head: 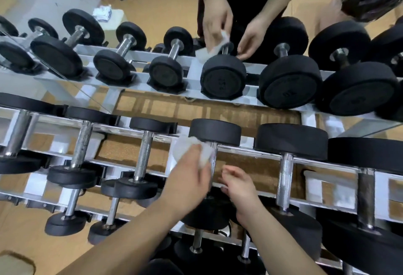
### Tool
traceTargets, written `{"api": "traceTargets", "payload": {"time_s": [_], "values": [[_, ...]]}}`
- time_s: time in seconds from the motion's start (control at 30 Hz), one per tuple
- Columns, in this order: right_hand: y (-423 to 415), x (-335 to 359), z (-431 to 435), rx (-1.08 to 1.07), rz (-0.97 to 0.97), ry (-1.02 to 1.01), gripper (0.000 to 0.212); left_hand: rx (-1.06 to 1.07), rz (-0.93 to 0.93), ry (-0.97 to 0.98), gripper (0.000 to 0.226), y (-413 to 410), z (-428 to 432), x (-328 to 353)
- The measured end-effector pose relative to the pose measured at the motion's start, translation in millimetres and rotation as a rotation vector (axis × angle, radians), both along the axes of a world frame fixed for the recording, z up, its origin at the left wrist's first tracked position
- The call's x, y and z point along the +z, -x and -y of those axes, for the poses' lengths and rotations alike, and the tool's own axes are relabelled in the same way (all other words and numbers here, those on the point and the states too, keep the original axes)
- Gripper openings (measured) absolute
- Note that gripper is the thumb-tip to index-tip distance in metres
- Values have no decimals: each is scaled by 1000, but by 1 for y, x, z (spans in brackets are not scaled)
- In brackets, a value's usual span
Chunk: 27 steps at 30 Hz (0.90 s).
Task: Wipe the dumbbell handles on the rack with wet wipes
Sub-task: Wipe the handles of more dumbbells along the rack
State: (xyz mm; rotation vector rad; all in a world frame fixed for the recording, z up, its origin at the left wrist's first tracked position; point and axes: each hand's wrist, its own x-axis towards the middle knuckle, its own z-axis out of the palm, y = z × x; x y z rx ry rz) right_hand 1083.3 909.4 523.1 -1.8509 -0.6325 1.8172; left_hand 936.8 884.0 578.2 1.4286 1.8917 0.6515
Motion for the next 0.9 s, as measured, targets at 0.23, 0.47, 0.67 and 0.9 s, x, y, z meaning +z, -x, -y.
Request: {"api": "traceTargets", "payload": {"time_s": [0.23,0.47,0.67,0.9], "values": [[-1,-7,14,22,-103,62,22,-133,-27,307,63,-42,8,-31],[-2,-2,9,-11,-155,110,37,-288,-187,363,77,-48,-21,-45],[-11,-5,15,-51,-196,126,45,-491,-494,391,70,-62,12,-22],[-14,-5,17,-80,-243,76,46,-595,-706,354,67,-50,-15,-18]]}}
